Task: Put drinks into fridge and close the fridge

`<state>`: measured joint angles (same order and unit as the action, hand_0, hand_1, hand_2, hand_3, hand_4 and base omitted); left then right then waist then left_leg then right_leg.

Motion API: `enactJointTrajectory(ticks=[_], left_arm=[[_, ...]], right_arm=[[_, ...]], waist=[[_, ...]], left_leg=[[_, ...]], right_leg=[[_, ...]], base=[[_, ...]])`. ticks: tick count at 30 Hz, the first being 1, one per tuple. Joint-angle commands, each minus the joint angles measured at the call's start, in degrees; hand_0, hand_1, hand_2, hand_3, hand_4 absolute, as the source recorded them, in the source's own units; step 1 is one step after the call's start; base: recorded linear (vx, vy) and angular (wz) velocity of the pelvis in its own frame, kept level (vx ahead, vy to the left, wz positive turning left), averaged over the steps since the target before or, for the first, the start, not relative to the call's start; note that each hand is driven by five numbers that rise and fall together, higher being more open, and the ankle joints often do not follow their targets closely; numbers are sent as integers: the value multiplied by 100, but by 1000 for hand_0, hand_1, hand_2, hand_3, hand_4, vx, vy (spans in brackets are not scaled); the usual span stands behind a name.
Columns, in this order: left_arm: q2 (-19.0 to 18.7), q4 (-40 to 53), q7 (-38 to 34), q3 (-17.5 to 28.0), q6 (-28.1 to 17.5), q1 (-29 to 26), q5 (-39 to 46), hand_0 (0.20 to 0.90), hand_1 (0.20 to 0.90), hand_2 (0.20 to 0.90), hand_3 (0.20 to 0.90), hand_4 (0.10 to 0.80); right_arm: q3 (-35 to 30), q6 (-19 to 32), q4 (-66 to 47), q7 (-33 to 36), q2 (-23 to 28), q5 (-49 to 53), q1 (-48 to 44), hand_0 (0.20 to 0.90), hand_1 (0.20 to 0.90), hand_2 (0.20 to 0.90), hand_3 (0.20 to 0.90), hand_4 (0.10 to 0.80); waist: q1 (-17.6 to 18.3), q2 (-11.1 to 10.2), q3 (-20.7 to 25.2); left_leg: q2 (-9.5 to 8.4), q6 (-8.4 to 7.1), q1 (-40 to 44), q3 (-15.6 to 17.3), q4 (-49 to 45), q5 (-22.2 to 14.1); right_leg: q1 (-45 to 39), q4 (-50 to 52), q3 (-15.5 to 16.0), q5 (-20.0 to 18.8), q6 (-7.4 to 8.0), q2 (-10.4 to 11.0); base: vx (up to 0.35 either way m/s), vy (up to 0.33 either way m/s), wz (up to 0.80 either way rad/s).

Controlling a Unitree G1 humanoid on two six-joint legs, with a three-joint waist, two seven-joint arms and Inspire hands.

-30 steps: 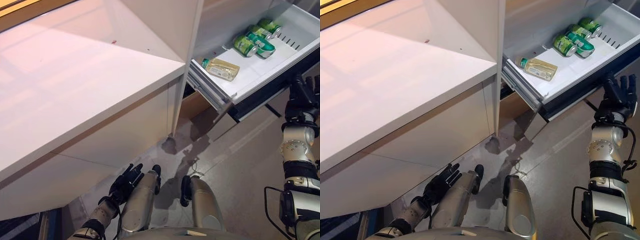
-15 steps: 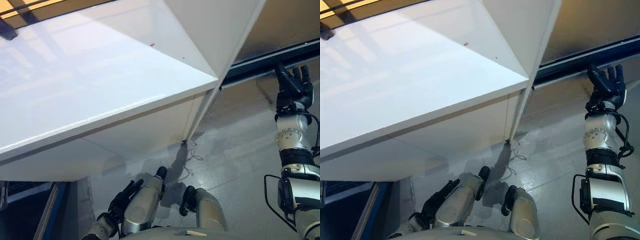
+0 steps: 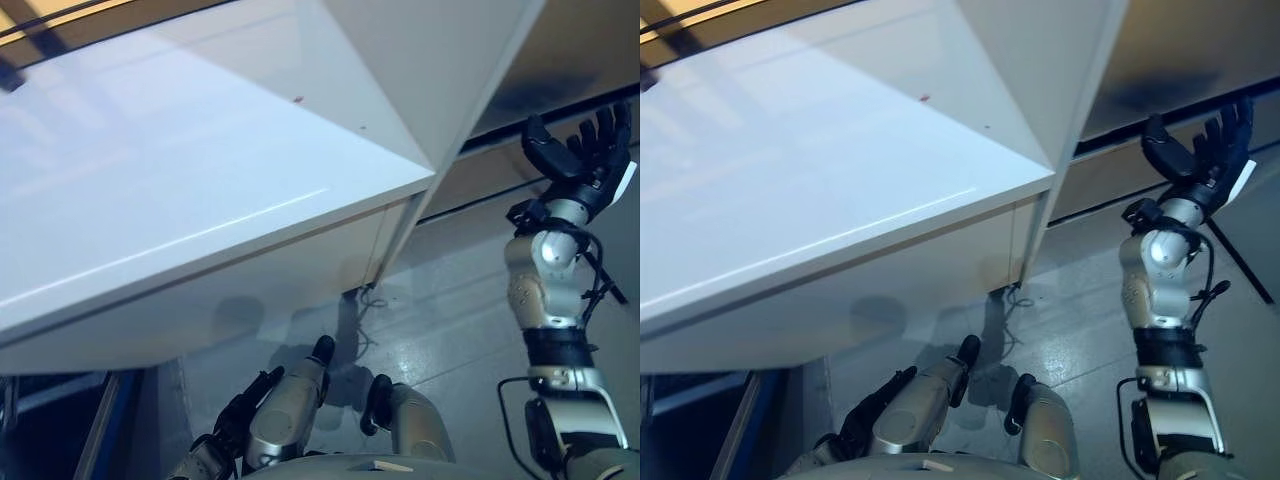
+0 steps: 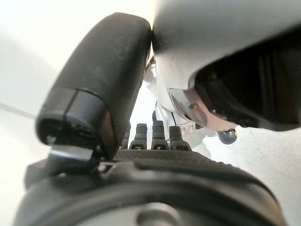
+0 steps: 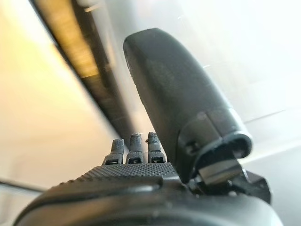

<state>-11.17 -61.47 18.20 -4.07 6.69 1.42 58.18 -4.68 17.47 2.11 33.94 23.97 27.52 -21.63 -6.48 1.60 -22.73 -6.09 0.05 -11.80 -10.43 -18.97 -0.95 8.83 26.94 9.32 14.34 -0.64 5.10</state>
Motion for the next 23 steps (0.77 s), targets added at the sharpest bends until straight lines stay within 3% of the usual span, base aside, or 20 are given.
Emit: enactJointTrajectory(ticks=[1,7,16,18,20,21,23], left_arm=[[103,127,8,-39,-180,390,-175,900,900,900,900,800],[103,401,-256,-122,-254,289,-121,900,900,900,900,800],[140,574,-478,-103,-301,174,-95,900,900,900,900,800],[133,552,-503,-102,-334,129,-131,900,900,900,900,800],[78,443,-518,-66,-349,48,-303,900,900,900,900,800],[45,185,-456,-81,-471,-52,-672,900,900,900,900,800],[-11,-292,-346,-125,-688,-204,-1328,900,900,900,900,800]], right_arm=[[-93,1132,-582,-890,141,-207,337,900,900,900,900,800],[165,700,35,-2240,-168,965,1083,900,900,900,900,800],[616,-227,1618,-2822,-878,996,1995,900,900,900,900,800],[768,-666,2142,-2851,-947,1198,2096,900,900,900,900,800],[834,-1013,2985,-3196,-1015,1757,2153,900,900,900,900,800],[679,-1330,3984,-3630,-1141,2207,2104,900,900,900,900,800],[550,-1775,5369,-4132,-1160,1980,1993,900,900,900,900,800]], waist=[[494,-263,1024],[760,-291,1463],[967,-298,1957],[974,-317,2015],[957,-343,2054],[928,-352,2081],[858,-358,2137]], left_leg=[[51,511,635,555,674,-388],[192,383,1097,930,1449,-178],[260,287,1531,1244,2125,0],[272,267,1598,1288,2224,32],[279,243,1640,1325,2266,37],[288,234,1685,1346,2301,41],[296,234,1711,1340,2317,41]], right_leg=[[-251,-1008,-587,-873,50,-183],[-669,-1886,-778,-1225,150,-297],[-991,-2586,-856,-1543,214,-427],[-1052,-2714,-828,-1604,215,-448],[-1106,-2803,-786,-1636,217,-466],[-1167,-2880,-761,-1658,210,-485],[-1230,-2968,-723,-1679,193,-507]], base=[[-23,-48,-66],[-38,-70,-58],[-35,-38,-22],[-55,-24,-7],[-47,-28,-1],[-24,-32,2],[-9,-26,5]])
